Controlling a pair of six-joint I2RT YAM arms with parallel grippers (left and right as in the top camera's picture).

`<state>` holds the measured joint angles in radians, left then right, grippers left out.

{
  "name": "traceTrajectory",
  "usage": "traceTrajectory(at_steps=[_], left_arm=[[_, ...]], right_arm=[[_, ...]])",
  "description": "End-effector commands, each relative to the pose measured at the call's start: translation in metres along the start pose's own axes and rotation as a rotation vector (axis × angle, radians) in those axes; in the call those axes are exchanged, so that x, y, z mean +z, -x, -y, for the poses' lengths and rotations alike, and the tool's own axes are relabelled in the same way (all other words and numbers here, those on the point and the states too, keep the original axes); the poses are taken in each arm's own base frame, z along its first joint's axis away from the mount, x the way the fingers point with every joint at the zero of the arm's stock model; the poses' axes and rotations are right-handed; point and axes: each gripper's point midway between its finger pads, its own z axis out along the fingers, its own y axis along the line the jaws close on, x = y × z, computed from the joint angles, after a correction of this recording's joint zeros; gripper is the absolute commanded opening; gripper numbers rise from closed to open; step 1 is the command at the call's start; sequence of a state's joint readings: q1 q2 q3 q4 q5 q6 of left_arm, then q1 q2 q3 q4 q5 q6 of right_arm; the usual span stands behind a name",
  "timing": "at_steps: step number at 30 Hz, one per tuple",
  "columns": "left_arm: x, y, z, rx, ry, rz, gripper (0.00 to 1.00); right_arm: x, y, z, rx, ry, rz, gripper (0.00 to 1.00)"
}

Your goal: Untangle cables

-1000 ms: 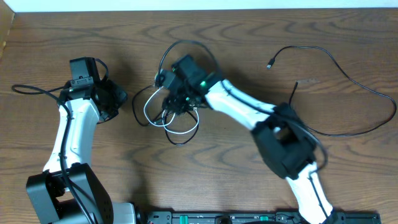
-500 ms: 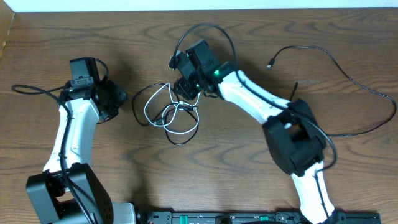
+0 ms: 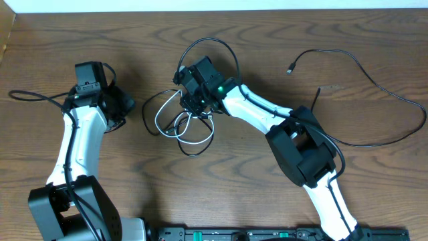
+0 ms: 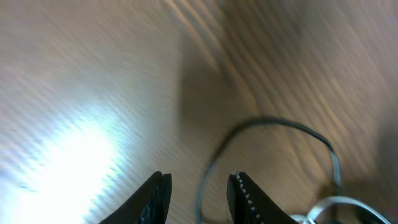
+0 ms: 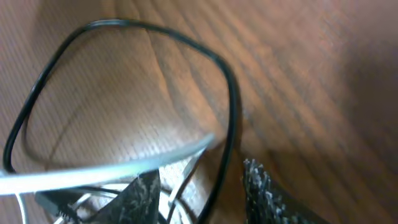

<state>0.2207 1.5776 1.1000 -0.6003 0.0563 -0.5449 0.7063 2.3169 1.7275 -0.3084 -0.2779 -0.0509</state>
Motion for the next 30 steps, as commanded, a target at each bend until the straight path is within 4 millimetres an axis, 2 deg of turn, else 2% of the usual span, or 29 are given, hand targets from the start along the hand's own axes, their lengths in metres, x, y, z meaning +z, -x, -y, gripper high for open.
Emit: traceTrajectory(at_steps=[1, 4, 8, 13, 16, 20, 24, 25, 30], left_arm=[[0.002, 0.009, -0.024, 0.003, 0.125, 0.061, 0.34], [0.002, 0.009, -0.024, 0.0, 0.126, 0.062, 0.34], [0.001, 0.013, -0.032, -0.005, 0.168, 0.089, 0.34], [0.0, 0.019, -0.047, -0.076, 0.218, 0.115, 0.34], [-0.001, 0.023, -0.058, -0.124, 0.226, 0.114, 0.34], [-0.001, 0.024, -0.069, -0.178, 0.229, 0.095, 0.34], [0.0, 0.023, -0.068, -0.188, 0.209, 0.081, 0.34], [0.0, 0.023, -0.068, -0.188, 0.209, 0.081, 0.34], [0.0, 0.023, -0.068, -0.188, 0.209, 0.081, 0.34]], right_arm=[[-0.057, 0.087, -0.002, -0.054, -0.076, 0.228, 0.43], [-0.065, 0.114, -0.016, -0.093, -0.05, 0.33, 0.45], [-0.066, 0.13, -0.047, -0.142, 0.003, 0.399, 0.49], [-0.06, 0.133, -0.088, -0.264, 0.025, 0.418, 0.53], [-0.056, 0.129, -0.094, -0.295, -0.024, 0.403, 0.54], [-0.049, 0.114, -0.094, -0.286, -0.019, 0.336, 0.6], [-0.041, 0.08, -0.105, -0.295, 0.071, 0.204, 0.73], [-0.038, 0.066, -0.109, -0.352, 0.102, 0.151, 0.73], [-0.033, 0.029, -0.108, -0.487, 0.126, 0.019, 0.68]])
